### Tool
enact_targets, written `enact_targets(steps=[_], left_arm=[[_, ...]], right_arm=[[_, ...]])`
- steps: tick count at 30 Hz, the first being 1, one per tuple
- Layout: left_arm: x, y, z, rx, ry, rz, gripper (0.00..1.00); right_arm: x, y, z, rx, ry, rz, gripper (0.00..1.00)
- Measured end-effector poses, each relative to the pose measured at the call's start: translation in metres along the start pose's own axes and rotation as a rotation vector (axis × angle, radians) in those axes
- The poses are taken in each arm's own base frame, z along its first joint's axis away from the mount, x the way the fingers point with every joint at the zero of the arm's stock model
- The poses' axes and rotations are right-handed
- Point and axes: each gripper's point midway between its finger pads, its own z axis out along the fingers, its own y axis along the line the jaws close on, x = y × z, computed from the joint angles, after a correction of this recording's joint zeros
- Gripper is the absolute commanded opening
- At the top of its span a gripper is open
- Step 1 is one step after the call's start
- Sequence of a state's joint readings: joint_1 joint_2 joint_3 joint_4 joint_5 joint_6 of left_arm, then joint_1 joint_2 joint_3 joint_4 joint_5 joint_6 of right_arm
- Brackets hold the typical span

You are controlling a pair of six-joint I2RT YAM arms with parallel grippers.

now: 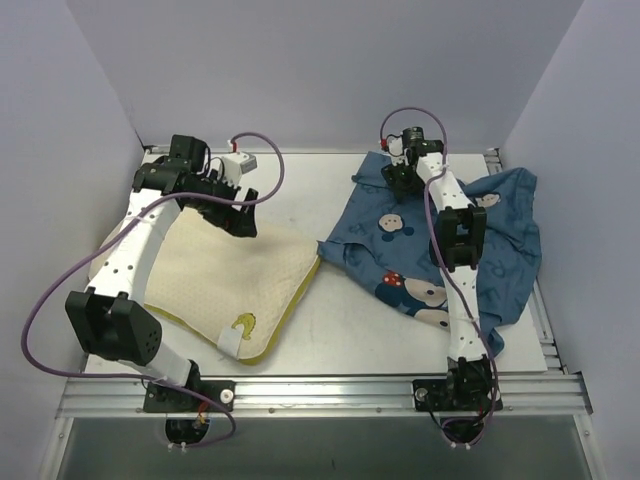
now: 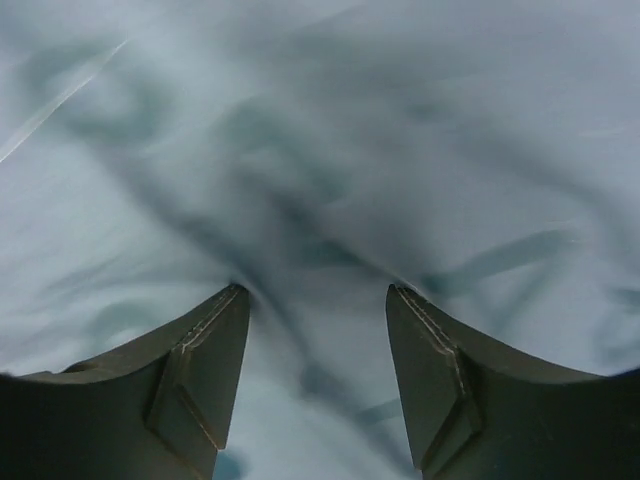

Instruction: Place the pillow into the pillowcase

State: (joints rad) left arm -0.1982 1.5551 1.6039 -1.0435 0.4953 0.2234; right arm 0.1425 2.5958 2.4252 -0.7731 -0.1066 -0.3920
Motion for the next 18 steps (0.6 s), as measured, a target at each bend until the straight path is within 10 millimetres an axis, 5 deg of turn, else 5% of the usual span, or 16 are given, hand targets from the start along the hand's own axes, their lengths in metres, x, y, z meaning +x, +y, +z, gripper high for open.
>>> enact_targets(steps=[3,6,11,14,18], left_arm=[[0.024,0.007,-0.011,-0.006,0.093,0.091,0.97],[0.036,0.009,-0.023,0.018,0.151,0.223,0.97],[0.036,0.013,-0.031,0.039,0.153,0.348,0.97],[0.038,0.011,-0.031,0.064,0.152,0.364,0.97],[0.038,0.005,-0.028,0.103,0.145,0.364,0.97]], right_arm=[[-0.004,-0.023,0.002,0.084,-0.013,0.017,0.67],[0.001,-0.021,-0.006,0.065,-0.028,0.010,0.75],[0.049,0.036,-0.080,-0.115,0.004,-0.101,0.80],[0.052,0.066,-0.132,-0.165,-0.042,-0.185,0.79],[0.050,0.101,-0.151,-0.237,-0.053,-0.230,0.79]])
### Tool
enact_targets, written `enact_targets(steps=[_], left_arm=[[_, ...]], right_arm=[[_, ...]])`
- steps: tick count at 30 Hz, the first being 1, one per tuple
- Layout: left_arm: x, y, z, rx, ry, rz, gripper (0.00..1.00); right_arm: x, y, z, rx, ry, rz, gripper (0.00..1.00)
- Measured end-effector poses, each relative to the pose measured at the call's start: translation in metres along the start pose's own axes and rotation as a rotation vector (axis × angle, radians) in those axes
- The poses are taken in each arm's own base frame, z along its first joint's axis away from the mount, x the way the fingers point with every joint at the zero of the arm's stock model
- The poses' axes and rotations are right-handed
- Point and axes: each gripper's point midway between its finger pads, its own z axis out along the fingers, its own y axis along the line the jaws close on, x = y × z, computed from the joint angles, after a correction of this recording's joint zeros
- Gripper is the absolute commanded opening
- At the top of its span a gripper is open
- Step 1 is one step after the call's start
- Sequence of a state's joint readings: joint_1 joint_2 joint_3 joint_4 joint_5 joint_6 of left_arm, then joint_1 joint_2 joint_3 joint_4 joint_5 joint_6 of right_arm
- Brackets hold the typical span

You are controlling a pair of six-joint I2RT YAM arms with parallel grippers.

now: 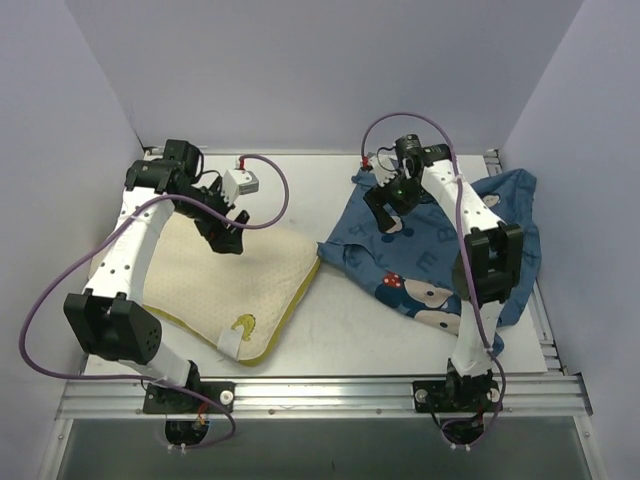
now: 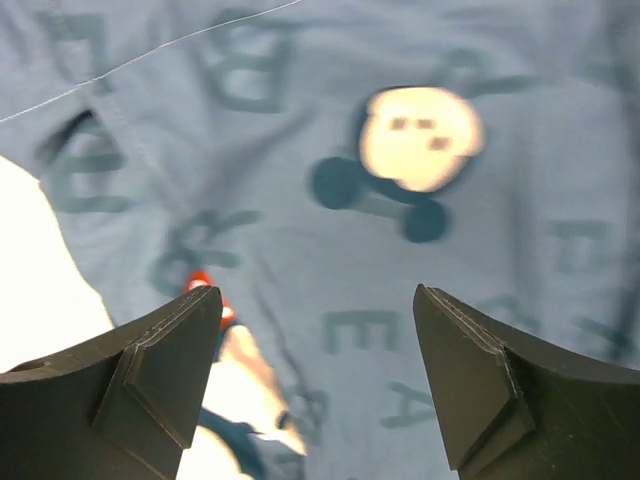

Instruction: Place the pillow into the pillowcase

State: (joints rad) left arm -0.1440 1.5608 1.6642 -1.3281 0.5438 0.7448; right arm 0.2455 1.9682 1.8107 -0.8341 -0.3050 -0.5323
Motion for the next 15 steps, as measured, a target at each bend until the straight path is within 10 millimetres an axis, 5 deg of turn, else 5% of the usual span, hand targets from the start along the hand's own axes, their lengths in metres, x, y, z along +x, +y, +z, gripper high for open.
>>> enact_targets(steps=[5,8,15], left_arm=[[0.007,-0.004,0.007,0.030,0.010,-0.021,0.97],[0.016,-0.006,0.013,0.040,0.025,-0.044,0.97],[0.027,-0.011,0.014,0.019,0.027,-0.058,0.97]], right_arm=[[0.022,0.017,0.047,-0.120,0.130,0.107,0.75],[0.038,0.021,0.071,-0.153,0.207,0.189,0.59],[0.038,0.000,0.099,-0.045,0.272,0.326,0.44]])
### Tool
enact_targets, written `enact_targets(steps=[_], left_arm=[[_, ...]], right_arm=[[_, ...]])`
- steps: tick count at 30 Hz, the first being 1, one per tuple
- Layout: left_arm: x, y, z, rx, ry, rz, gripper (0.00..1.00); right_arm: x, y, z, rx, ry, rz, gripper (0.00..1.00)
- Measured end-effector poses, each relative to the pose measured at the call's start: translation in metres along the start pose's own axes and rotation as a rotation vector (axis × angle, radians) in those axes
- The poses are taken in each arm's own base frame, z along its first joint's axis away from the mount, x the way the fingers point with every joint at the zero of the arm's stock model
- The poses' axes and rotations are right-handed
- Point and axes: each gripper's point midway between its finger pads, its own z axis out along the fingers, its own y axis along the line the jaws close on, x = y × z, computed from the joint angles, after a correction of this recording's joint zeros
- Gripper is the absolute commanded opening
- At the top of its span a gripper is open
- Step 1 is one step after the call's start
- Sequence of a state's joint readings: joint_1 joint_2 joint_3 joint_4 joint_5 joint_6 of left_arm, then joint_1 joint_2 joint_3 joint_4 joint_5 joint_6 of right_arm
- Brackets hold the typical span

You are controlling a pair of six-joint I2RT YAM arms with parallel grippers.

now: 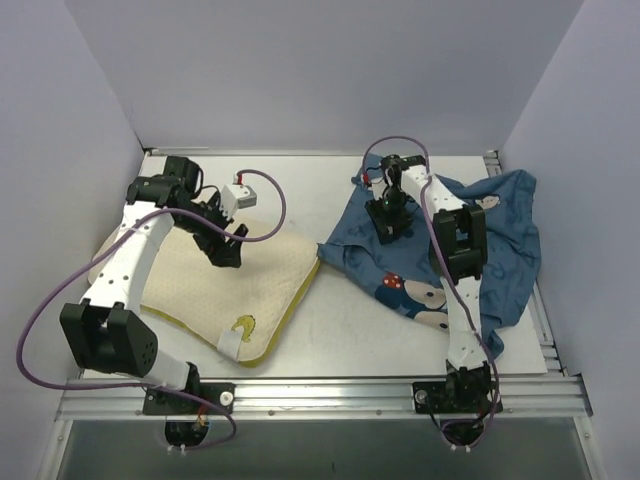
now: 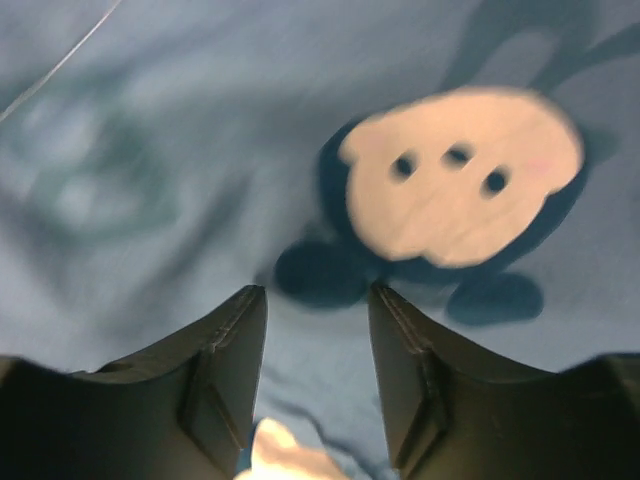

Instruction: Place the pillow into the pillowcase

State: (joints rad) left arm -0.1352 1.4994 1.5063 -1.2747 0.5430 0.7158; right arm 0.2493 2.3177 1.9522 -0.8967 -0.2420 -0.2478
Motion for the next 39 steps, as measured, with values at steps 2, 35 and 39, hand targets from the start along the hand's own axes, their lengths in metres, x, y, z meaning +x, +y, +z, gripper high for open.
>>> enact_targets(steps=[2,35,39], left_arm=[[0.003,0.001,0.001,-0.009,0.003,0.001,0.97],[0.011,0.063,0.043,0.086,0.072,0.180,0.97],[0.008,0.058,0.044,0.112,0.030,0.209,0.97]], right_arm=[[-0.005,-0.006,0.010,0.025,0.011,0.036,0.43],[0.013,0.054,-0.088,0.039,-0.245,-0.252,0.74],[0.042,0.086,-0.056,-0.007,-0.122,-0.303,0.73]])
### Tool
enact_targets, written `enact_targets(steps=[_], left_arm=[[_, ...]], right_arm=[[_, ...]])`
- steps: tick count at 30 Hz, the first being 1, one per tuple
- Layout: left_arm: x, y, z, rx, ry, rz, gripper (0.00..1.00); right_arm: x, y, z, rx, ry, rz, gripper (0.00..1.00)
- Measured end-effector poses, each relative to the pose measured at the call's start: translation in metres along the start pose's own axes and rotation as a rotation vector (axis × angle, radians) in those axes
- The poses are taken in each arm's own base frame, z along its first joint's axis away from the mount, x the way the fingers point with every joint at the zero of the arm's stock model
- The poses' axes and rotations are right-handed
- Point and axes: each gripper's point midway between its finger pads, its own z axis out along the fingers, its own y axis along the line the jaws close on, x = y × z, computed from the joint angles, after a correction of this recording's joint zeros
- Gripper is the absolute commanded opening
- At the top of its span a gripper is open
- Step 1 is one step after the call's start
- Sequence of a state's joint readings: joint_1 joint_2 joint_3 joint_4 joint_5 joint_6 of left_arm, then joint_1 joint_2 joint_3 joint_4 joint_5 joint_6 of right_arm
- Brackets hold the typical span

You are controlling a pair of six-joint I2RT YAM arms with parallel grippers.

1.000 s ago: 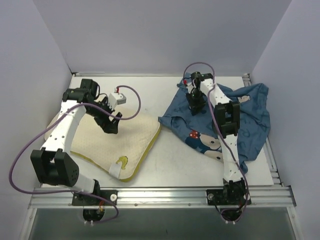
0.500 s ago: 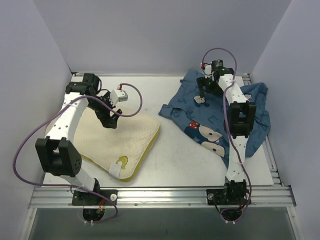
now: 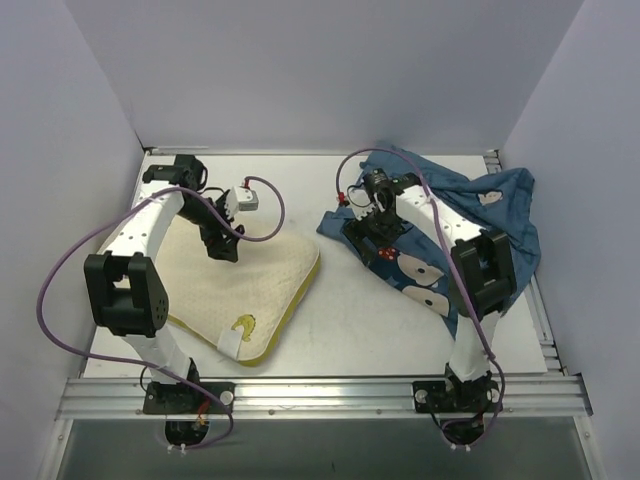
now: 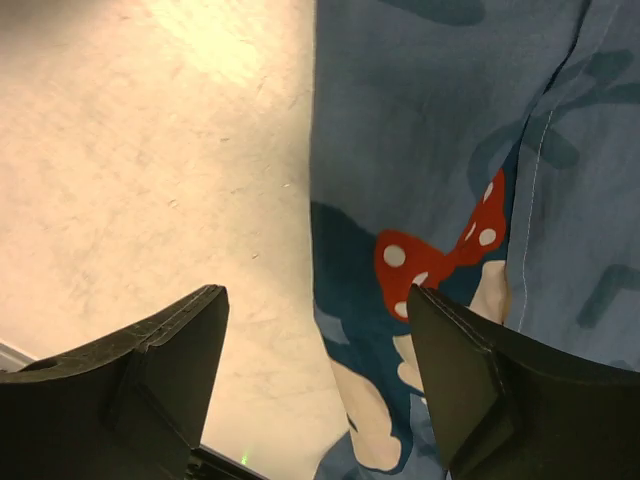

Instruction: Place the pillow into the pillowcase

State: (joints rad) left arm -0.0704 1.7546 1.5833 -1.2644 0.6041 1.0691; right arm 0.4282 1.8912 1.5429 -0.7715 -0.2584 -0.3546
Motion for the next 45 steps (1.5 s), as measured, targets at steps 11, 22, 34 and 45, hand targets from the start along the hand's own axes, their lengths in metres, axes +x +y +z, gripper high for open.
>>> enact_targets(steps=[11,22,34,45], left_arm=[[0.020,-0.023,0.023,0.101,0.048,0.305,0.97],[0.053,-0.042,0.056,0.281,0.151,0.702,0.98],[0.067,-0.052,0.080,0.290,0.191,0.722,0.00],[0.039,-0.072,0.049,0.247,0.084,0.470,0.00]], right_arm=[[0.008,-0.017,0.074,-0.038,0.159,0.139,0.10],[-0.067,0.007,0.052,-0.284,-0.078,0.260,0.74],[-0.029,-0.046,-0.032,-0.201,-0.191,0.388,0.50],[0.020,-0.076,-0.013,0.064,-0.003,0.269,0.50]])
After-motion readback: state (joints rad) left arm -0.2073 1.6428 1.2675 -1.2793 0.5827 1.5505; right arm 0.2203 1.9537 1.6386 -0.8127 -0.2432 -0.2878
